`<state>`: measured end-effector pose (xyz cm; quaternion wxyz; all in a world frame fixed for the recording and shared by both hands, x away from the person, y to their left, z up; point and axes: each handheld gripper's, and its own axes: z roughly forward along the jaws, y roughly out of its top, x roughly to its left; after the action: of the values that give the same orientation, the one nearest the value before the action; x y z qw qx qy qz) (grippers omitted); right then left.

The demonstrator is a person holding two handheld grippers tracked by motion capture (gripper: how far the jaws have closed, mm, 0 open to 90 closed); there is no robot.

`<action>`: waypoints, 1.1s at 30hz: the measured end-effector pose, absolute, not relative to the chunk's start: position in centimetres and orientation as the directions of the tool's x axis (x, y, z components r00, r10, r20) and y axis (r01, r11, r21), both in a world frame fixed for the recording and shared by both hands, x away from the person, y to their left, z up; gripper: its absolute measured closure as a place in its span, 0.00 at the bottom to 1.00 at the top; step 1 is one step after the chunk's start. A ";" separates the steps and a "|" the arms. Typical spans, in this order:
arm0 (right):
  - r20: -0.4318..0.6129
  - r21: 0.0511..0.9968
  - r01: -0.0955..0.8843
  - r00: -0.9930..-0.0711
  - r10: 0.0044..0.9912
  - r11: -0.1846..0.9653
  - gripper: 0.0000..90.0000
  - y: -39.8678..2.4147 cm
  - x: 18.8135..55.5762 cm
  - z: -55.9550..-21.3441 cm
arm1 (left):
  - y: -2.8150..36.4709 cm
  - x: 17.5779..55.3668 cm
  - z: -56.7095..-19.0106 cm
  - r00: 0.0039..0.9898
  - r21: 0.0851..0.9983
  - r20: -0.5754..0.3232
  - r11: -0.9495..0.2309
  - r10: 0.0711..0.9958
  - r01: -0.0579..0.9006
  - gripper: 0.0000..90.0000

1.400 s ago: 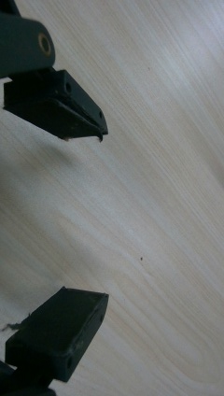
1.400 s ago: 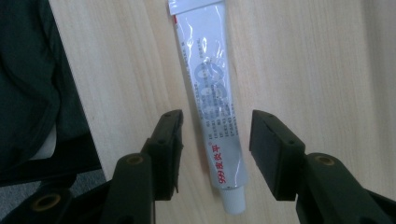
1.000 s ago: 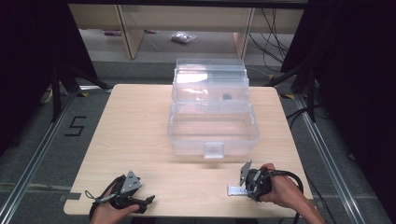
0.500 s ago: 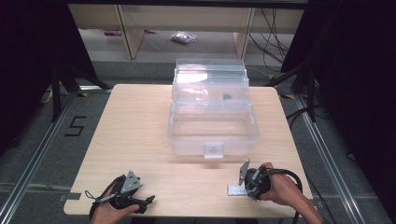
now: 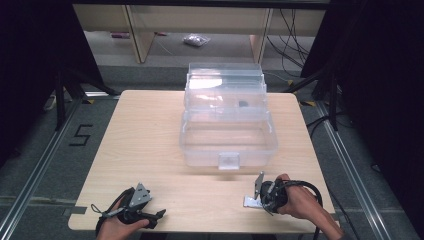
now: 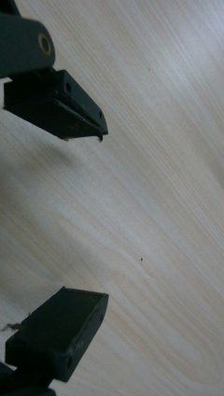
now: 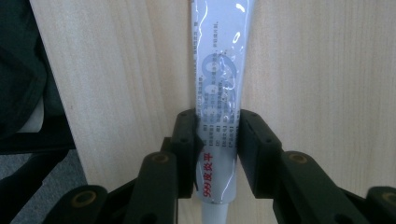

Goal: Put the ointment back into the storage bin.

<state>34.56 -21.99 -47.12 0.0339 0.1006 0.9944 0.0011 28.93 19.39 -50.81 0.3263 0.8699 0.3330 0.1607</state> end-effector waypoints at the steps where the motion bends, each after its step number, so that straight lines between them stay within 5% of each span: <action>1: -0.062 0.008 0.185 -0.981 0.185 0.983 0.77 -22.0 34.7 -47.1 | 19.4 28.9 -50.8 0.726 0.676 0.063 -0.565 0.685 0.474 0.18; 18: -0.060 -0.028 0.153 -0.987 0.151 0.988 0.78 -21.5 35.1 -47.4 | 19.4 29.0 -50.8 0.728 0.678 0.062 -0.564 0.682 0.471 0.18; 22: -0.060 -0.036 0.213 -0.976 0.210 0.976 0.79 -21.5 34.9 -47.0 | 19.4 28.9 -50.8 0.727 0.675 0.062 -0.565 0.684 0.474 0.18; 33: -0.098 0.019 0.190 -0.977 0.191 0.982 0.79 -22.1 35.3 -45.6 | 19.4 28.9 -50.8 0.727 0.676 0.063 -0.565 0.684 0.473 0.18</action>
<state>35.25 -22.07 -45.63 0.0500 0.0960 0.9941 0.0047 28.93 19.41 -50.82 0.3272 0.8698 0.3323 0.1612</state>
